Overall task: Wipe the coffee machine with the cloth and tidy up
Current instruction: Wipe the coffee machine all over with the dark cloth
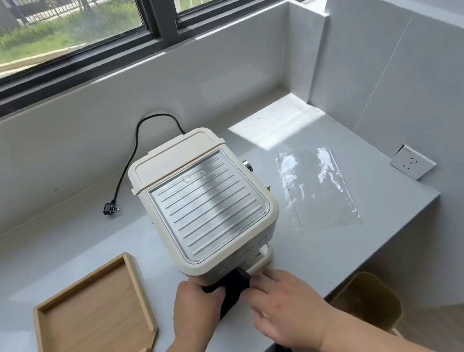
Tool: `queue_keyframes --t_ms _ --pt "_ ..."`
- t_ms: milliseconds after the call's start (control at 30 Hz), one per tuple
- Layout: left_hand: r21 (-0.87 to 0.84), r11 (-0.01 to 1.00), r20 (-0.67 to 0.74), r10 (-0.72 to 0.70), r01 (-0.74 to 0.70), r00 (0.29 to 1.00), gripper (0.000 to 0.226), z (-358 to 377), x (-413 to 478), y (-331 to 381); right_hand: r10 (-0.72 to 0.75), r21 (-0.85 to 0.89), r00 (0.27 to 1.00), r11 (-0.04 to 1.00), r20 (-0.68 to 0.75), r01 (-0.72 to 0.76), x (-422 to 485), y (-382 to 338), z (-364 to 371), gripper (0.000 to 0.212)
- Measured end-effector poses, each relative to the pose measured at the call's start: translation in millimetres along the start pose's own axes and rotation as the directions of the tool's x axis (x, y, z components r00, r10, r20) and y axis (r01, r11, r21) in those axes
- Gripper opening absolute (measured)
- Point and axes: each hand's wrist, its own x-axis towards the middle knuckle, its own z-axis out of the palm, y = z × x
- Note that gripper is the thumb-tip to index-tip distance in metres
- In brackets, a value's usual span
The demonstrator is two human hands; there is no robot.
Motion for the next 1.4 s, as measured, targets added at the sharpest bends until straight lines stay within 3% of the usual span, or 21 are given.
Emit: queue_keyframes --t_ms 200,333,400,533,633,800,900,1033,1233,1400 --pt "-0.007 1.000 0.019 -0.026 0.026 0.999 0.010 14.8 -7.5 7.5 0.253 0.102 0.928 0.952 0.274 -0.289 3.0 10.7 31.7 0.061" --pt "-0.062 0.995 0.043 -0.076 0.078 0.996 0.020 27.1 -11.9 16.4 0.323 0.114 0.895 0.921 0.308 -0.371 3.8 14.1 41.6 0.078" --pt "-0.087 0.991 0.075 -0.093 0.100 0.993 0.022 32.3 -13.4 23.3 0.358 0.124 0.893 0.907 0.272 -0.402 2.1 16.0 45.3 0.075" --pt "-0.109 0.988 0.191 -0.090 0.112 0.978 0.018 38.6 -18.1 40.2 0.438 0.122 0.884 0.880 0.164 -0.459 0.8 28.6 48.6 0.044" --pt "-0.084 0.994 0.273 -0.051 0.076 0.961 0.011 42.1 -25.8 57.2 0.507 0.099 0.841 0.842 0.187 -0.530 0.8 47.2 45.4 0.024" --pt "0.018 0.993 0.339 0.105 -0.118 0.935 0.008 47.9 -41.6 95.8 0.561 0.096 0.788 0.796 0.253 -0.597 -1.5 71.4 46.1 0.016" --pt "0.181 0.937 0.321 0.233 -0.300 0.918 0.023 42.6 -48.5 116.8 0.607 0.151 0.754 0.744 0.252 -0.650 -2.6 77.3 47.8 0.015" --pt "0.239 0.850 0.289 0.400 -0.470 0.870 0.033 35.2 -56.8 141.7 0.671 0.243 0.697 0.654 0.252 -0.717 -3.9 89.6 44.6 0.022" --pt "0.322 0.637 0.230 0.665 -0.700 0.711 0.028 24.3 -66.7 183.8 0.734 0.357 0.615 0.514 0.288 -0.780 11.2 116.4 37.1 0.019" --pt "0.302 0.586 0.066 0.774 -0.752 0.629 0.015 -4.1 -60.6 210.1 0.782 0.459 0.526 0.353 0.334 -0.815 26.5 126.8 33.6 0.011"
